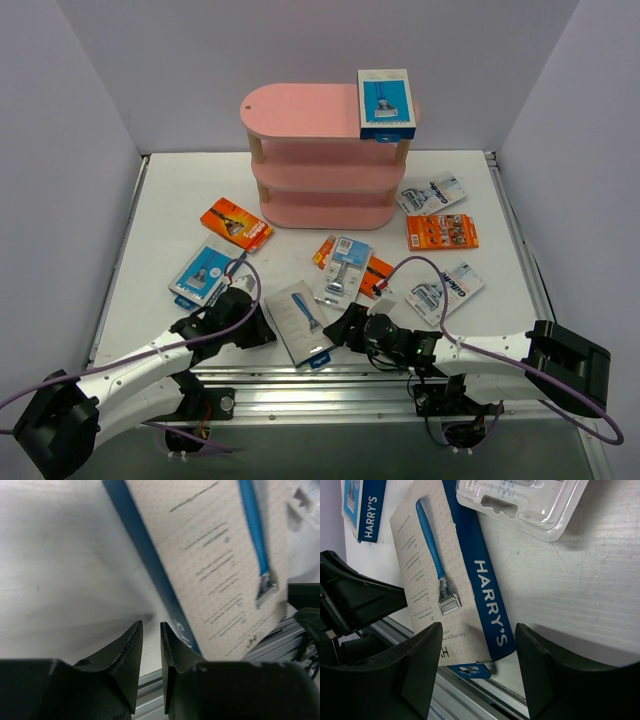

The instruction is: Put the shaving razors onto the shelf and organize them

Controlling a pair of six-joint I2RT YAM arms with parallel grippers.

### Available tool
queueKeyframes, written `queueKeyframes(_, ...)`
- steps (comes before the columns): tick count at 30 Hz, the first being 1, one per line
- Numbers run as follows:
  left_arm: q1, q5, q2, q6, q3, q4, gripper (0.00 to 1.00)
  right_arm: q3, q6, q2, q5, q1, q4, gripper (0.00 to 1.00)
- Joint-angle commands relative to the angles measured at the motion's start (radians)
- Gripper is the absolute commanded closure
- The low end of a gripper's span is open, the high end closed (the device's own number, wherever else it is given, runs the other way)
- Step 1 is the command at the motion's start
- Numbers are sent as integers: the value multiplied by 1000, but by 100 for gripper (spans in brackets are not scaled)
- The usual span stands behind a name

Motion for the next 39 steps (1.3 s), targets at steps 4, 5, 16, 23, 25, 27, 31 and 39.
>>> queueKeyframes(4, -8, -23, -55, -25, -57, 61, 71, -1, 2, 5, -3, -8, 46, 45)
queueKeyframes(5, -9, -23, -63, -26, -61, 61, 71, -2, 1, 5, -5, -8, 46, 45)
queueKeyframes(16, -9, -57, -235, -45, -72, 59, 46, -7, 2, 0, 0, -5, 48, 45)
queueKeyframes(23, -9, -34, -95, -40, -69, 162, 38, -7, 2, 6, -2, -5, 54, 44)
queueKeyframes(25, -11, -36, -57, -42, -72, 190, 38, -10, 4, 3, -2, -6, 57, 44)
queueKeyframes(27, -11, -43, -28, -43, -75, 208, 38, -14, 7, 0, -2, -6, 60, 44)
queueKeyframes(31, -12, -53, -3, -59, -97, 219, 54, -25, 10, -14, 0, -6, 60, 44)
queueKeyframes(39, -16, -59, -14, -106, -158, 233, 91, -18, 5, -3, -2, -6, 63, 44)
